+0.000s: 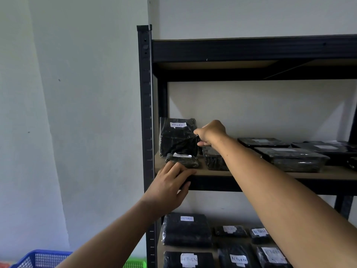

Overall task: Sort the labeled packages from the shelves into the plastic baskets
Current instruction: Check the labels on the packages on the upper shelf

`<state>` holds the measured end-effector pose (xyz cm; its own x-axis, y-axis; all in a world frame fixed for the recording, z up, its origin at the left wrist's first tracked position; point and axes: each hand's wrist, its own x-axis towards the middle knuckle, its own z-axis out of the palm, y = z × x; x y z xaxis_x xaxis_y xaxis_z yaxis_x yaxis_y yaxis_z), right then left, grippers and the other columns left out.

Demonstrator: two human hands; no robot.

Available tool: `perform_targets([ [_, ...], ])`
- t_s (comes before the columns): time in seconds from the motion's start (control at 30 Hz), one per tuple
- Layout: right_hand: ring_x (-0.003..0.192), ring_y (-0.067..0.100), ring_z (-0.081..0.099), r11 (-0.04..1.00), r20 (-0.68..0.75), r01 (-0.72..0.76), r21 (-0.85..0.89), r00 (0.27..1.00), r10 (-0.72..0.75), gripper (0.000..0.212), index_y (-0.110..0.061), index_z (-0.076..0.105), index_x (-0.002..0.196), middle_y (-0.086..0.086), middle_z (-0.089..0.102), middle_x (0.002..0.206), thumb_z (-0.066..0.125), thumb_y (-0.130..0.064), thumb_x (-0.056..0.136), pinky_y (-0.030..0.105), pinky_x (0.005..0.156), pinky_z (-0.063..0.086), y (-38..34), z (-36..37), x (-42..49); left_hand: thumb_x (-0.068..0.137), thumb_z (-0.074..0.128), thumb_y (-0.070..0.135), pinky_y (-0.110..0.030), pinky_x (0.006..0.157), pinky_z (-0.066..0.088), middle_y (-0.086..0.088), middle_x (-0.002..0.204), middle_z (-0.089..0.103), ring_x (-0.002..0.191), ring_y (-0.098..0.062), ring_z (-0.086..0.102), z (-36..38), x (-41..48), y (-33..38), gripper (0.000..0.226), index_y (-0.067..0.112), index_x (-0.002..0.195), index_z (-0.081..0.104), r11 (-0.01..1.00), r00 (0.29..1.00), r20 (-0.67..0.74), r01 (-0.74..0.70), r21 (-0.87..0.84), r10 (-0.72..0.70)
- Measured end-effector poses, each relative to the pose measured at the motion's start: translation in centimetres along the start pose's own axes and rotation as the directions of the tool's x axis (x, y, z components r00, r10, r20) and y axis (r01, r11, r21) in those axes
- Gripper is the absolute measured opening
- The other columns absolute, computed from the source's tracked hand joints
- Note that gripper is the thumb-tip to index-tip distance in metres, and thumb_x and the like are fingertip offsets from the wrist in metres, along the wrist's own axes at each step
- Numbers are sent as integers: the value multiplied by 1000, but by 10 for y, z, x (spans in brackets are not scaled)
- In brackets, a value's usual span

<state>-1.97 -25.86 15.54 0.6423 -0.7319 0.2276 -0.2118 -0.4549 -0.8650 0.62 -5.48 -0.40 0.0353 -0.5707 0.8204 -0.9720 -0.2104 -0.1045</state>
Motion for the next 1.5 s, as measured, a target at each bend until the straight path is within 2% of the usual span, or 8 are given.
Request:
perform_targets([
  [0.37,67,31,77,989,-156,82,-125,983,-101,19,-4,74,97,11,77,89,80,-21,90,42,68,67,7,17,-10,106,61,28,-42,98,55,2,124,59,117,-21,54,-2,0,0,38,18,142,65,1000,1000,20,12,-4,-12],
  [0.8,69,30,77,990,-138,77,-122,986,-94,19,-3,74,98,12,76,89,79,-20,92,42,69,67,12,17,-12,106,61,28,-43,98,55,0,124,59,117,-21,54,-1,0,-1,37,17,141,65,1000,1000,6,-3,-7,3],
  [0.97,67,30,78,997,-103,14,-74,994,-21,21,1,69,101,5,61,69,73,-18,96,42,75,67,4,13,-13,106,61,29,-44,98,56,0,125,59,118,-21,54,-1,-1,-2,38,17,142,65,1000,1000,6,-8,-8,8],
  [1.03,70,31,79,998,-82,-22,-63,996,17,20,0,64,102,5,55,67,71,-18,98,36,68,66,-2,8,-15,106,62,29,-45,97,56,1,124,59,117,-21,54,0,-1,-3,38,17,142,65,1000,1000,4,-7,-8,7],
  [1.2,73,31,80,996,-40,-85,-13,996,85,21,-3,58,100,11,69,88,74,-17,96,24,45,54,-11,4,-14,106,61,29,-45,98,56,1,124,59,117,-21,54,0,-2,-3,38,17,142,65,1000,1000,0,-9,-4,9],
  [1.3,65,27,78,996,-25,-91,9,995,91,27,-1,59,105,10,69,80,76,-20,94,28,61,64,-9,6,-8,106,61,28,-43,97,55,1,122,58,114,-20,54,2,-2,-4,38,17,143,65,1000,1000,-8,-9,-6,9],
  [1.4,59,26,77,996,-28,-83,18,996,84,29,-4,55,95,12,75,97,78,-22,92,26,58,62,-7,7,-4,106,61,27,-42,95,55,1,121,59,112,-21,55,3,-2,-4,39,16,143,65,1000,1000,-15,-14,-6,14],
  [1.5,67,30,78,998,-34,-59,18,998,60,34,-4,52,89,10,61,101,79,-24,93,34,71,66,-7,8,-1,106,61,28,-41,96,55,0,122,59,113,-21,54,3,-2,-5,39,16,143,64,1000,1000,-10,-18,-1,18],
])
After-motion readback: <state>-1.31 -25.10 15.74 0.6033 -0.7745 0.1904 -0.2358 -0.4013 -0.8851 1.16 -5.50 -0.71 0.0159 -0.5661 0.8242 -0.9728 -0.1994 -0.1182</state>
